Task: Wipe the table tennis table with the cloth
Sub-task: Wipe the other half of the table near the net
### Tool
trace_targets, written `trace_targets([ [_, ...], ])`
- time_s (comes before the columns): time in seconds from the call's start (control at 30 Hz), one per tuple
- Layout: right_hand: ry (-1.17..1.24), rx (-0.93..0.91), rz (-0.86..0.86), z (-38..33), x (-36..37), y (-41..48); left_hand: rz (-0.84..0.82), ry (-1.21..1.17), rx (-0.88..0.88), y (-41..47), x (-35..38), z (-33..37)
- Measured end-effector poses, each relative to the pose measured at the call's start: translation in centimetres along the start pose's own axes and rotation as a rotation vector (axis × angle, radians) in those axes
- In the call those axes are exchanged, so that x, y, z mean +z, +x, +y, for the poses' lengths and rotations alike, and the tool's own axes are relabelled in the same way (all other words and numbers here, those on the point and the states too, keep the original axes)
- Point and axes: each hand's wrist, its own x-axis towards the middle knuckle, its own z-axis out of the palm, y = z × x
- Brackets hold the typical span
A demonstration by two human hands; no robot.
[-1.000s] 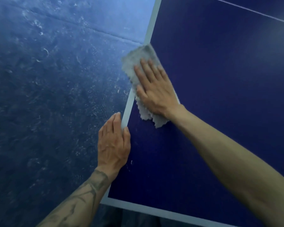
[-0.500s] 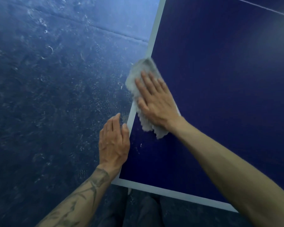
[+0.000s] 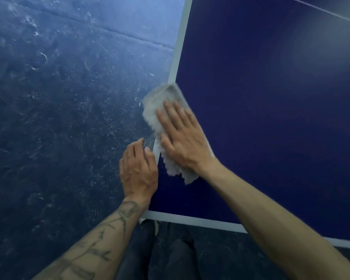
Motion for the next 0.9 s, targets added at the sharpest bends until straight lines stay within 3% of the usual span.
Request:
trace_targets([
  [0.1, -0.014, -0.123, -0.051, -0.3, 0.7, -5.7, -0.014, -0.017, -0.005, 0.0, -0.3, 0.0],
  [0.23, 0.002, 0.148, -0.048, 3.3, -0.3, -7.5, -0.028, -0.002, 0.013, 0.0, -0.2, 0.1],
  [0.37, 0.032, 0.359, 0.009, 1.2, -0.1, -4.1, -0.024, -0.006, 0.024, -0.1, -0.1, -0.3],
  [0.5, 0.02, 0.167, 0.033, -2.8, 1.4, -5.2, -0.019, -0.029, 0.044, -0.3, -0.2, -0.3],
  [0.6, 0.027, 0.039, -0.009, -2.1, 1.6, -10.4, -0.036, -0.018, 0.088, -0.8, -0.7, -0.6],
  [0.77, 0.04, 0.356, -0.025, 4.1, 0.0, -13.1, -0.065, 0.041, 0.099, -3.0, -0.8, -1.0],
  [0.9, 0.087, 0.463, 0.039, 1.7, 0.6, -8.5, -0.026, 0.033, 0.091, -3.3, -0.4, -1.1],
])
